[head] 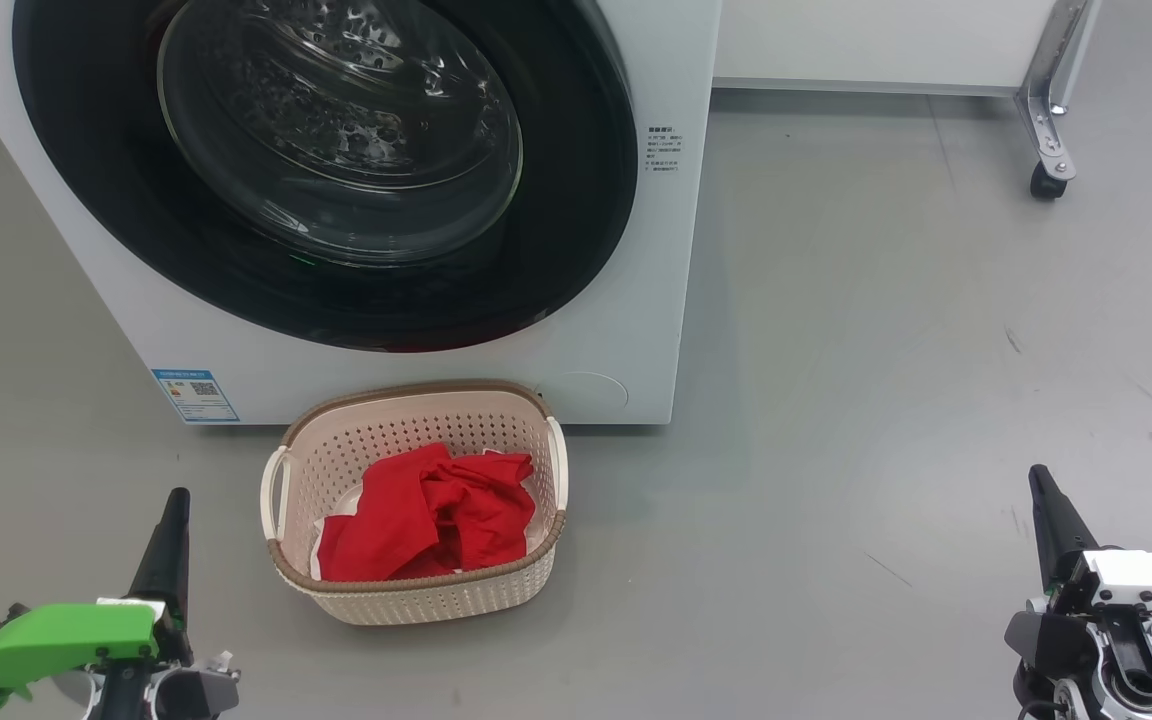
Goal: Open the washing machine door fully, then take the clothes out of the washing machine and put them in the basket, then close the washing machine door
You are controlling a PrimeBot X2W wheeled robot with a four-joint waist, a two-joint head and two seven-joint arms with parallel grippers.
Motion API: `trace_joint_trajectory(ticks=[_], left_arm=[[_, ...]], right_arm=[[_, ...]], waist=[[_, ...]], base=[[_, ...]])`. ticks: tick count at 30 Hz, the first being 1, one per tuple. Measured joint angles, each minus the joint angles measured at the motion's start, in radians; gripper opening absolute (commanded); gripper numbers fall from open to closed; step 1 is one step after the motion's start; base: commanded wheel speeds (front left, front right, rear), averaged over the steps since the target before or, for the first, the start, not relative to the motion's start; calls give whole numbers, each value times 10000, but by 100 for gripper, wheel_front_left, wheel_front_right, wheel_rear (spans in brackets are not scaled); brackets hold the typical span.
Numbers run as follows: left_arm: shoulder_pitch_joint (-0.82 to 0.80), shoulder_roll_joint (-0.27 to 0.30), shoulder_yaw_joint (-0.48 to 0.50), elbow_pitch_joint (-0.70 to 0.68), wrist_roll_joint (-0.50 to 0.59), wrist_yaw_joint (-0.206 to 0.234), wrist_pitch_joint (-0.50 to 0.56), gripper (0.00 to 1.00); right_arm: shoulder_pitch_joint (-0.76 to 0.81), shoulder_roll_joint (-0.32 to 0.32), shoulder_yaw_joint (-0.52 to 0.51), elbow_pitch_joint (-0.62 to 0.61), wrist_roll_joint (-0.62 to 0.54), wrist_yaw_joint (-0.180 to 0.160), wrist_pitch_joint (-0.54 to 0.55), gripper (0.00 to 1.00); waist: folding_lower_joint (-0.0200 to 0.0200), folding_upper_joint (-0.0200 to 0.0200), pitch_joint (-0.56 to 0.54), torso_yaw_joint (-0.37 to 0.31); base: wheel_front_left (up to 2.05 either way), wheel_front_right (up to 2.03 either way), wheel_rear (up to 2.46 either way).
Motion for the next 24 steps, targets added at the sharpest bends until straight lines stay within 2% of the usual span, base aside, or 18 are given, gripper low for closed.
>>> trace_joint_trajectory(ticks=[24], left_arm=[[1,-2,19,-6,0,0,2,0]], right_arm=[[0,4,-6,-2,0,0,12,0]], waist=[[0,0,0,0]], base=[[0,0,0]])
